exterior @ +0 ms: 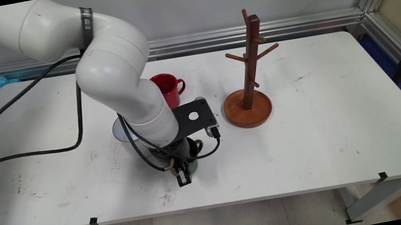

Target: Place the picked object on the table

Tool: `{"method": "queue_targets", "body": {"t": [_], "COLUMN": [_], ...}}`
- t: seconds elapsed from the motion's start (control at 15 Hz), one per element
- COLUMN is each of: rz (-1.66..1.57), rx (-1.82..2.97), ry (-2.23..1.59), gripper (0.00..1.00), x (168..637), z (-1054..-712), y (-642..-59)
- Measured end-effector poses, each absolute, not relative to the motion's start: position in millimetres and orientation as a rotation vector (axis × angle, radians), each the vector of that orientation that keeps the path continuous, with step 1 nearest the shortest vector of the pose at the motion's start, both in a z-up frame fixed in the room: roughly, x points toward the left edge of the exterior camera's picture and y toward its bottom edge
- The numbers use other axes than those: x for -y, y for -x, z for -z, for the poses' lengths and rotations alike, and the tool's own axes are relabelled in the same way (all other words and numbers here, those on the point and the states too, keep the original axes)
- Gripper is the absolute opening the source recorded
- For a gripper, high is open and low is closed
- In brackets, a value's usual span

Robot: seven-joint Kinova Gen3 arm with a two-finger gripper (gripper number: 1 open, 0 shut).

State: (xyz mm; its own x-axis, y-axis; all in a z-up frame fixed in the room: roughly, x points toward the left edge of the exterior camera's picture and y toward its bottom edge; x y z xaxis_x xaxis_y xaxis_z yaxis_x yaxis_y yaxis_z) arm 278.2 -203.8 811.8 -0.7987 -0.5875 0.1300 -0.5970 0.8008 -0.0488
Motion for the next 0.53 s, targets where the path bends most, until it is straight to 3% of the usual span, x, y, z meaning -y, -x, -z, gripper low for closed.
{"method": "queue_targets", "body": {"t": [0.07,0.53], "rz": [-0.134,-0.127], "rx": [2.879,2.869], "ry": [-0.949,-0.943], "gripper": [1.0,1.0], "x": [204.9,207.2], "z": [-810.2,-804.5], "y": [-278.8,-281.0]}}
